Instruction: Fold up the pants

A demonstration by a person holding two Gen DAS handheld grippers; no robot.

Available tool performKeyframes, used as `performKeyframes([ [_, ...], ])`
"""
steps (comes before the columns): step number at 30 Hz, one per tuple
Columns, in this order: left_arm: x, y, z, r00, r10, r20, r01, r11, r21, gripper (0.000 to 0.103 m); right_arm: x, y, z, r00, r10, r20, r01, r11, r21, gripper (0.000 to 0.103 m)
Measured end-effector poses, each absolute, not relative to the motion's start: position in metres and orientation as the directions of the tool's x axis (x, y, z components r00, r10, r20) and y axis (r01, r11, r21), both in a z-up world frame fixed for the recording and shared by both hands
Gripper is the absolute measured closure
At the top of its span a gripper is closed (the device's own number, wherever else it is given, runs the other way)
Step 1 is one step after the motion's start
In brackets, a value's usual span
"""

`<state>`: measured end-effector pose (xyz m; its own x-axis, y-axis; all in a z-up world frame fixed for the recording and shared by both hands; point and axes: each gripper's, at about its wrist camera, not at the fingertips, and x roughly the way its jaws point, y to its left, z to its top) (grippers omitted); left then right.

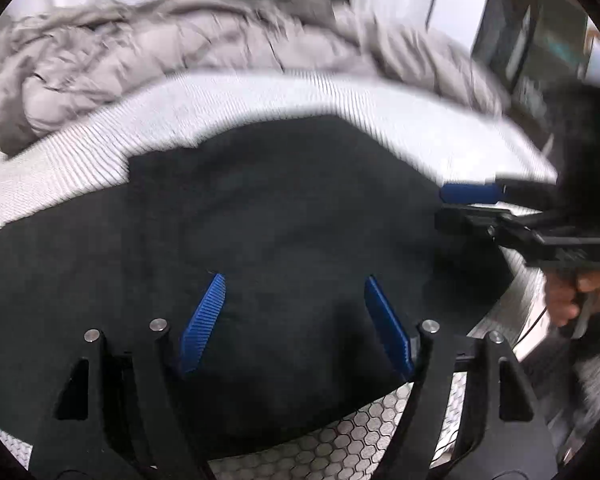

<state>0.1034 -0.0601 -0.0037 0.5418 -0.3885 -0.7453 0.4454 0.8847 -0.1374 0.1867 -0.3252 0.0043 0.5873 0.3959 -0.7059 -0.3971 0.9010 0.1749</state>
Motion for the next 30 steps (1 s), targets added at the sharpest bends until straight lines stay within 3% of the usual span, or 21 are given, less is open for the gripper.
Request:
performKeyframes([
  [4,0.1,-0.058,-0.014,0.55,-0.346,-0.761,0.447,0.891,-0.082,0.032,0.186,-0.295,-0.026,0.473,0.384,-0.793,-0.474,0.87,0.139,0.049],
  [8,0.08,-0.037,-0.014,0.56,-0.338,-0.756,0.409,0.907,-0.103,0.032,0.175,-0.299,-0.033,0.583,0.157,-0.797,-0.431,0.891,-0.14,0.048],
  [10,0.068,-0.015,-0.002,0.571,-0.363,-0.736,0.373,0.914,-0.161,0.032,0.173,-0.317,-0.029,0.627,0.064,-0.777,-0.357,0.91,-0.213,0.038],
  [13,0.043,0.042,0.024,0.665,-0.356,-0.657,0.231,0.934,-0.272,0.03,0.175,-0.349,-0.015,0.631,0.146,-0.762,-0.292,0.954,-0.059,0.037],
  [15,0.032,0.09,0.033,0.721,-0.304,-0.622,0.082,0.93,-0.359,0.021,0.181,-0.357,-0.007,0.652,0.194,-0.733,-0.26,0.965,0.024,0.036],
  [18,0.019,0.153,0.028,0.752,-0.196,-0.629,-0.127,0.893,-0.431,0.02,0.175,-0.368,0.003,0.682,0.223,-0.696,-0.236,0.968,0.079,0.021],
  [20,0.015,0.193,0.012,0.728,-0.145,-0.67,-0.266,0.841,-0.471,0.019,0.169,-0.371,0.004,0.686,0.248,-0.684,-0.234,0.965,0.116,0.019],
  [24,0.018,0.244,-0.025,0.709,-0.13,-0.693,-0.422,0.709,-0.565,0.019,0.173,-0.373,0.004,0.669,0.298,-0.681,-0.241,0.954,0.18,0.019],
  [27,0.028,0.262,-0.04,0.735,-0.153,-0.661,-0.431,0.647,-0.629,0.02,0.174,-0.373,0.005,0.67,0.304,-0.677,-0.243,0.952,0.187,0.019],
  [29,0.04,0.268,-0.039,0.75,-0.131,-0.648,-0.438,0.635,-0.636,0.037,0.177,-0.371,0.006,0.67,0.311,-0.674,-0.247,0.95,0.192,0.019],
  [30,0.048,0.269,-0.038,0.746,-0.133,-0.652,-0.437,0.642,-0.63,0.066,0.177,-0.371,0.006,0.67,0.314,-0.673,-0.25,0.949,0.193,0.019],
])
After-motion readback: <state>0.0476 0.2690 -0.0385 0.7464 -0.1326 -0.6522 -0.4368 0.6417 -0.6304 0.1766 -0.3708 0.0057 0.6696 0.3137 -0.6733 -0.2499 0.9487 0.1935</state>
